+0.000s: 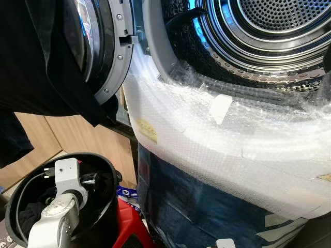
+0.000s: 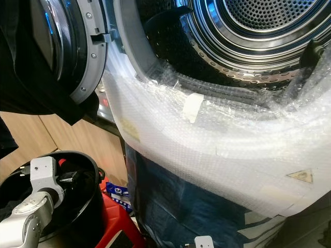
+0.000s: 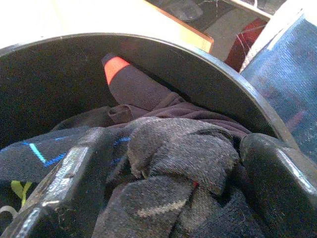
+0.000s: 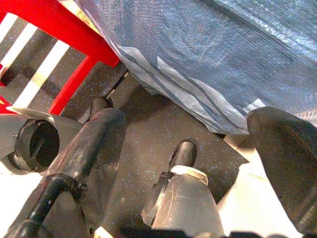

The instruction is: Clothes washing

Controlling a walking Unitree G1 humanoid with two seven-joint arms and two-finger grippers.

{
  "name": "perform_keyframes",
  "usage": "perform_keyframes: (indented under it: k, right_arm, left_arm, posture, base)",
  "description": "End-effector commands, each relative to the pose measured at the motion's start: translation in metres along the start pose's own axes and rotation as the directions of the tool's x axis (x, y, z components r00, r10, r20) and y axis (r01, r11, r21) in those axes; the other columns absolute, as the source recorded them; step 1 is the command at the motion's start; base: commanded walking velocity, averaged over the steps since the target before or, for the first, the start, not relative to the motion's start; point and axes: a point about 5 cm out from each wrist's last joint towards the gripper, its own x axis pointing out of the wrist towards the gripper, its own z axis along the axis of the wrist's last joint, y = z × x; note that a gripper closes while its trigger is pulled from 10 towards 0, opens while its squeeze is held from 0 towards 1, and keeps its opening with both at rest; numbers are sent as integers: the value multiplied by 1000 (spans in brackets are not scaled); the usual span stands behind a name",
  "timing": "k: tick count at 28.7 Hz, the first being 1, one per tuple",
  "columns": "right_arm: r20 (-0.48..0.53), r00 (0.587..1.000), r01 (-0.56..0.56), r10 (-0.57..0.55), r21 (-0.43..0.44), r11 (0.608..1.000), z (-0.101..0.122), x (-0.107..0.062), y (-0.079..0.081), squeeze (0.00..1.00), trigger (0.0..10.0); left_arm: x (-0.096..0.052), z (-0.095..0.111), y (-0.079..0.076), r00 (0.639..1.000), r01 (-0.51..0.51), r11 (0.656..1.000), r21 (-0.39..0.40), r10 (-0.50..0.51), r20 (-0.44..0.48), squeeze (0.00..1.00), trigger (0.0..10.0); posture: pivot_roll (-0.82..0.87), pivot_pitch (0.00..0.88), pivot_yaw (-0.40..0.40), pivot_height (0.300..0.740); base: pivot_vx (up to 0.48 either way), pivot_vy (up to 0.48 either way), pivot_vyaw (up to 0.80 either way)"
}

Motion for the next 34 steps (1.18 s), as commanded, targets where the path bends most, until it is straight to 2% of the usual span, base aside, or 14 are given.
perform_keyframes:
  k: [1,2,3,4,5,12,22,34]
  right_arm:
    - [-6,1000,2,-2,22,1000,-3,-1,0,0,10000]
    - [-6,1000,2,-2,22,1000,-3,-1,0,0,10000]
    - [-6,1000,3,-3,22,1000,-3,-1,0,0,10000]
    - [-6,1000,2,-2,22,1000,-3,0,0,0,10000]
    - [-5,1000,2,-2,22,1000,-3,0,0,0,10000]
    - [-3,1000,4,-4,24,1000,-2,0,-1,0,10000]
    - [10,1000,2,-2,30,1000,3,1,1,0,10000]
    - [-7,1000,8,-8,37,999,-5,-1,0,0,10000]
  left_arm:
    - [-1,-4,1,1000,-5,1000,18,6,-20,0,10000]
    - [-1,-5,0,1000,0,1000,21,0,-23,0,10000]
    - [-1,-6,-3,999,27,999,28,-26,-29,0,4588]
    - [-1,-5,-8,998,52,998,33,-51,-24,0,1137]
    - [-1,-3,-10,998,64,998,25,-64,-16,0,0]
    - [-1,3,-22,994,110,994,29,-110,16,0,0]
    - [1,11,-24,990,127,990,55,-129,50,0,0]
    - [2,11,-30,986,153,985,73,-158,56,0,0]
  posture:
    - [211,0,34,740]
    - [211,0,34,740]
    - [212,0,33,740]
    - [209,0,35,740]
    - [209,0,35,740]
    - [213,0,33,740]
    - [209,0,39,740]
    - [204,0,43,740]
  base:
    - [0,0,0]
    - [0,0,0]
    - [0,0,0]
    - [0,0,0]
    - [0,0,0]
    - [0,0,0]
    - [0,0,0]
    - [0,0,0]
